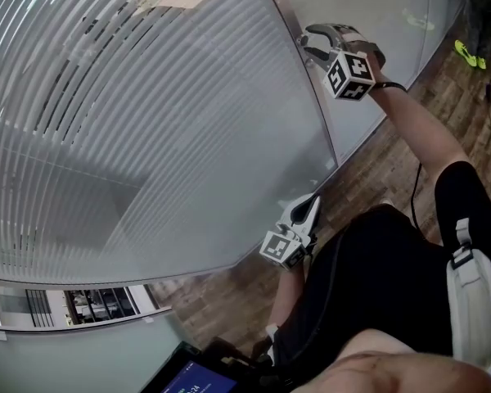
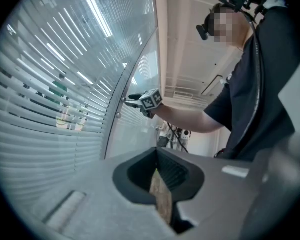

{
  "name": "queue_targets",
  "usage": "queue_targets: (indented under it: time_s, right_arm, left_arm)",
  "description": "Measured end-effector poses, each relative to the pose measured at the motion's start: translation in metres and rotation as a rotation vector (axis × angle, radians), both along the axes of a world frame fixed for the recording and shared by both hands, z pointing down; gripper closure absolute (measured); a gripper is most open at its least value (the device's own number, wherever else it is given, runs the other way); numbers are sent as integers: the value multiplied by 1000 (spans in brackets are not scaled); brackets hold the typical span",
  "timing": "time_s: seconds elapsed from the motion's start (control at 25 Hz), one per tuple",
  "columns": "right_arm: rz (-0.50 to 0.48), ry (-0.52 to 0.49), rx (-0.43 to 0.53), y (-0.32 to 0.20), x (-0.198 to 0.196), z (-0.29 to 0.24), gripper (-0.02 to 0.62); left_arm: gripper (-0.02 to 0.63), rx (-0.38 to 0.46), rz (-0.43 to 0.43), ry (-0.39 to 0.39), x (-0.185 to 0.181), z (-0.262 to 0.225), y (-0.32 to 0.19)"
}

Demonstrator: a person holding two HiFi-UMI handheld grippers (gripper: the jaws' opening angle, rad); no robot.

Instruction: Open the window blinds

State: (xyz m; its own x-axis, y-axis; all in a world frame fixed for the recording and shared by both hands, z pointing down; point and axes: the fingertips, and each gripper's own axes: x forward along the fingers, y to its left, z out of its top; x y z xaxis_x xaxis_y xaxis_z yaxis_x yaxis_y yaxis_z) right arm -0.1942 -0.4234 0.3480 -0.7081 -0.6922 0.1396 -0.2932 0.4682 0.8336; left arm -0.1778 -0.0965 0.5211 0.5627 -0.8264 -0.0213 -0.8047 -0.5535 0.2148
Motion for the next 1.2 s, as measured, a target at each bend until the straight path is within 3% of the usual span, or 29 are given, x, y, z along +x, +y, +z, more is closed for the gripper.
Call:
queue_targets:
  time_s: [0.08,0.2,0.52,0.72,1.2]
  right_arm:
    - [17,140,174,1,-3,5,416]
    - [7,236,265,1,-8,14,435]
    - [12,264,277,-7,-16,20,451]
    - [26,242,278,-9,-16,20,469]
    - [31,97,131,-7,-15,15,469]
  left_arm:
    - [604,-17,6,11,7,-15,-2]
    - [604,-18,10,11,9,-16,-2]
    - [604,3,-13,-5,-6,5,1]
    - [604,-22,-11,9,-3,-11,0]
    - [604,-30,-22,0,-6,-1,3]
